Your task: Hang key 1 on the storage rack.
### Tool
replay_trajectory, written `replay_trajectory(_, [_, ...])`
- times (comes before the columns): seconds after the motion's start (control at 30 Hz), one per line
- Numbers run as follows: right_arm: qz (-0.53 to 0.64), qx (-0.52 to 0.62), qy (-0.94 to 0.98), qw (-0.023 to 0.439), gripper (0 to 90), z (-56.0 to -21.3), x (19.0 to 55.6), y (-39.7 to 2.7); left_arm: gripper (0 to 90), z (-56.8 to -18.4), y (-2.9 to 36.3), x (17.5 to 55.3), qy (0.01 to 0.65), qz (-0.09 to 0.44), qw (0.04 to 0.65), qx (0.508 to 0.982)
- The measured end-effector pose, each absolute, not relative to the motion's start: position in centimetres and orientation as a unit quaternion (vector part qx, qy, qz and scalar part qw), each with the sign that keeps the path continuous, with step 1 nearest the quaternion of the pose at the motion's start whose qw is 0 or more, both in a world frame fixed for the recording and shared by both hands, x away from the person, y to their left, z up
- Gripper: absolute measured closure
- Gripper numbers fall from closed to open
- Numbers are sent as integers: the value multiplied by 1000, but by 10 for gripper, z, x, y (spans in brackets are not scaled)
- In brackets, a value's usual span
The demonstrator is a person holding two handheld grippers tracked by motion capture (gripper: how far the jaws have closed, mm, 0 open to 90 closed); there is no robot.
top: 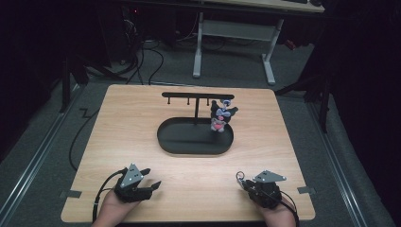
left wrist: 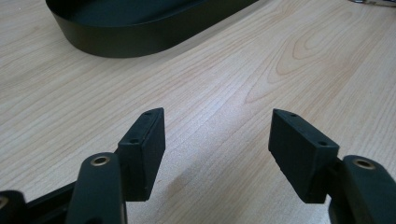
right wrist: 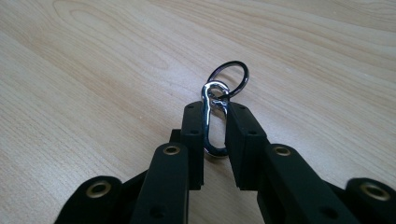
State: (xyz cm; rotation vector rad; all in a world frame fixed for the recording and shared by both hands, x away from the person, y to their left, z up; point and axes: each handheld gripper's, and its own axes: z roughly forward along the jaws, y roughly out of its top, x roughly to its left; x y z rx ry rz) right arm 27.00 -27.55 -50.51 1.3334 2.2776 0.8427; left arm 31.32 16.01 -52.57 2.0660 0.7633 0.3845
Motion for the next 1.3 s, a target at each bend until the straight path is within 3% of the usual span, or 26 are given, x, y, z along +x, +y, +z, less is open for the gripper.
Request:
replay_trajectory(0.17, [287, 474, 815, 170, 772, -499, 274, -281, 371, -526, 161, 313, 306, 155, 435, 833])
replay_trajectory(0.3, [257, 463, 838, 132, 733, -491, 280, -279, 370, -525, 163, 314, 308, 155, 439, 830])
replay_trajectory(0.77, [98, 433, 894, 57, 675, -477, 319, -251, 371, -521, 164, 311, 300, 156, 447, 828])
replay_trajectory(1.3, [44, 447, 893, 22, 731, -483, 349, -251, 370, -520, 165, 311, 302, 158, 451, 825])
